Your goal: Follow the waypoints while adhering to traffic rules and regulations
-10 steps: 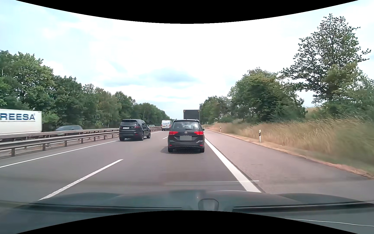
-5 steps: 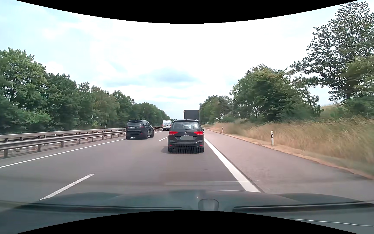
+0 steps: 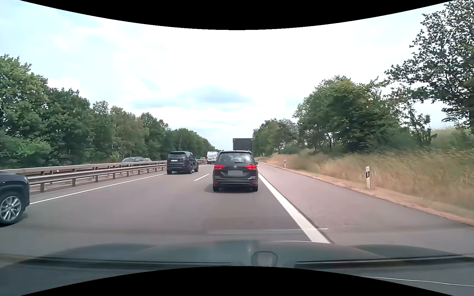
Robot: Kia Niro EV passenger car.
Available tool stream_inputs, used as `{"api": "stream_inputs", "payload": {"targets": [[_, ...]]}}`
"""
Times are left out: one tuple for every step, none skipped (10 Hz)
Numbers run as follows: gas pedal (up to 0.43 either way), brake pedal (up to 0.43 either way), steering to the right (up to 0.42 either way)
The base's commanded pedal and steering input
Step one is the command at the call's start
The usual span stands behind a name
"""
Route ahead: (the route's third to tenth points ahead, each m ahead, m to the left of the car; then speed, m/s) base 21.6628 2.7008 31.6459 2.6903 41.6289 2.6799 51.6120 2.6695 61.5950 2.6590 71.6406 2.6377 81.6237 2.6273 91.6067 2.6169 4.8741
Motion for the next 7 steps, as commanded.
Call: {"api": "stream_inputs", "payload": {"targets": [[0.098, 0.0, -0.003], [0.098, 0.0, -0.003], [0.098, 0.0, -0.003], [0.098, 0.0, -0.004], [0.098, 0.0, -0.004], [0.098, 0.0, -0.004], [0.098, 0.0, -0.004]]}}
